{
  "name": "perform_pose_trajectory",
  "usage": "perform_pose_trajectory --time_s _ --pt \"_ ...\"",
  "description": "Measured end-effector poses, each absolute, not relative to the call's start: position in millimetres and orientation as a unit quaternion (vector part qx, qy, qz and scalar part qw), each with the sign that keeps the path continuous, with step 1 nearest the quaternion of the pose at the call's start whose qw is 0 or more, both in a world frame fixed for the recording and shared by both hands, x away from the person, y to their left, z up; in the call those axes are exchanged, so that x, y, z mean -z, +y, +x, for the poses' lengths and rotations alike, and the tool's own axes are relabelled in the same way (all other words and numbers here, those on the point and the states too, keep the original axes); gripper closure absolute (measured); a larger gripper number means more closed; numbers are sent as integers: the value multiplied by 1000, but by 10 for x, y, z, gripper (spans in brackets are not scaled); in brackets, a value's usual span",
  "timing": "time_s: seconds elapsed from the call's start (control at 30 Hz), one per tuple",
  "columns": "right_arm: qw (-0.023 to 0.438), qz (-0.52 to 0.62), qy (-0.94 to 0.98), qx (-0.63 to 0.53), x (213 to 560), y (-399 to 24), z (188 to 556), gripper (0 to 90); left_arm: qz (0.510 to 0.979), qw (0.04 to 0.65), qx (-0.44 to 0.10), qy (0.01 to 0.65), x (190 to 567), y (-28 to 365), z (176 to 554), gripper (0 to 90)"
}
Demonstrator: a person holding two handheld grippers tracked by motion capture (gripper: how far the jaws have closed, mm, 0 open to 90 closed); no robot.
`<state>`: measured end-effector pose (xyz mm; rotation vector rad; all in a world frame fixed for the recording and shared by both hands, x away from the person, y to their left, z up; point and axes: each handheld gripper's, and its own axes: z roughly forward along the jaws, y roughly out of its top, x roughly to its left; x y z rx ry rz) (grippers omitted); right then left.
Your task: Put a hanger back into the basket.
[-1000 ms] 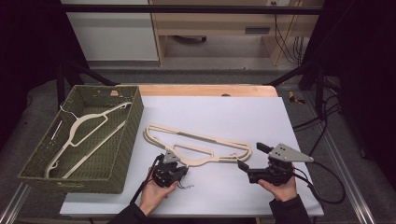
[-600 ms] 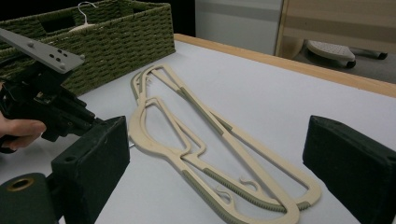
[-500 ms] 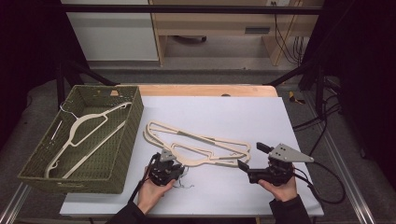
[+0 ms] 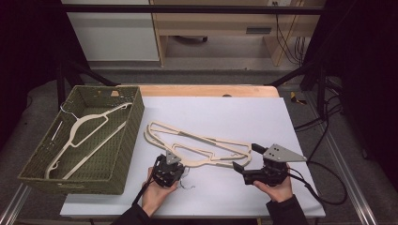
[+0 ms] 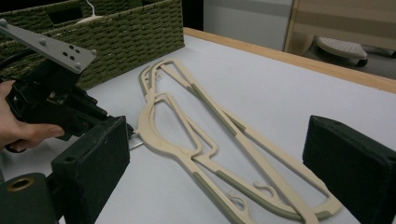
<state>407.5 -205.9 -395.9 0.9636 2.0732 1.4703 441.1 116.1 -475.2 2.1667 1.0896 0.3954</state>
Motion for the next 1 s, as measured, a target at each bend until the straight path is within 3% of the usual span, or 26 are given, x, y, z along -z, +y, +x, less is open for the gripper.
perform_pose_trajectory --time_s 0.43,1.0 --pt "174 322 782 -504 4136 -1570 4234 87 833 338 -143 414 4697 1189 4404 887" --pt "153 290 816 -476 4353 -991 4410 142 852 333 -170 368 4233 1188 4268 887"
